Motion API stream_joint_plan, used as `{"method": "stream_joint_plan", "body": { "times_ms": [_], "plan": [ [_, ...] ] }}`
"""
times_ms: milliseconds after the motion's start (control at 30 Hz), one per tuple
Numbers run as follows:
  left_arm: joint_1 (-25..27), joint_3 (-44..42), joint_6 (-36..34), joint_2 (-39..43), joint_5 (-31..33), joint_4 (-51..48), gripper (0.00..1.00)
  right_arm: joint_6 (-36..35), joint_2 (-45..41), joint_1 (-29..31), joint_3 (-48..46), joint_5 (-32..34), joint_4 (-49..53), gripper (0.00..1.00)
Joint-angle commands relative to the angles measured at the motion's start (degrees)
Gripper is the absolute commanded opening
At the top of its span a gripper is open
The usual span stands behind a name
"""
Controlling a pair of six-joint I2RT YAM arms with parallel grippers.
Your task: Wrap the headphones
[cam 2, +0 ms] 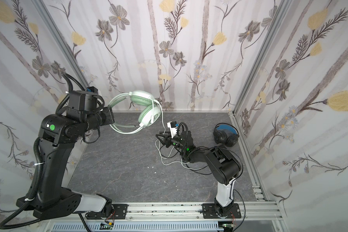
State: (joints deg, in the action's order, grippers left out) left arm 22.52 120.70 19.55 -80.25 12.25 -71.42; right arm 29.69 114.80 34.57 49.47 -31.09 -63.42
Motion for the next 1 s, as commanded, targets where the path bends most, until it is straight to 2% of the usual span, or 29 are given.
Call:
{"method": "stream_joint_plan", "body": {
  "times_ms": [0, 33, 67, 133, 233, 333, 433, 700, 733, 967],
  "plan": [
    [-0.8, -0.1, 3.7, 0.6, -1.2, 2.4, 0.0, -2.3, -2.4, 0.0, -0.9, 0.9, -0.7, 0.15],
    [-1.3, -0.5, 4.1, 0.8, -1.4, 2.3, 0.0, -3.7, -3.7, 0.0, -1.2, 2.1, 2.3, 0.05],
    [-1.7, -0.9, 4.5, 1.0, -1.5, 2.4, 0.0, -4.9, -5.0, 0.1, -1.6, 3.6, 5.3, 0.0],
    [-2.3, -2.3, 4.8, 1.7, -1.2, 3.0, 0.0, -8.4, -8.9, 0.5, -3.6, 7.8, 11.8, 0.0],
    [-2.7, -5.4, 5.1, 3.2, 0.9, 4.6, 0.0, -15.2, -15.8, 2.0, -4.3, 16.7, 27.5, 0.0],
    [-3.3, -9.7, 5.2, 5.1, 2.3, 7.4, 0.0, -21.6, -21.9, 4.3, -2.5, 25.3, 44.2, 0.0],
    [-3.4, -14.3, 5.3, 7.0, 3.2, 10.8, 0.0, -25.3, -27.1, 6.7, -0.5, 32.1, 56.4, 0.0],
    [-3.7, -28.4, 9.3, 12.3, 6.4, 19.9, 0.0, -26.2, -32.5, 12.5, 6.4, 46.6, 80.6, 0.0],
    [-3.7, -29.5, 10.0, 12.6, 6.5, 20.6, 0.0, -26.3, -32.5, 14.8, 7.5, 48.6, 83.3, 0.0],
    [-3.7, -36.1, 13.6, 14.7, 7.2, 24.6, 0.0, -27.0, -30.1, 21.6, 14.4, 58.3, 94.0, 0.0]
  ]
}}
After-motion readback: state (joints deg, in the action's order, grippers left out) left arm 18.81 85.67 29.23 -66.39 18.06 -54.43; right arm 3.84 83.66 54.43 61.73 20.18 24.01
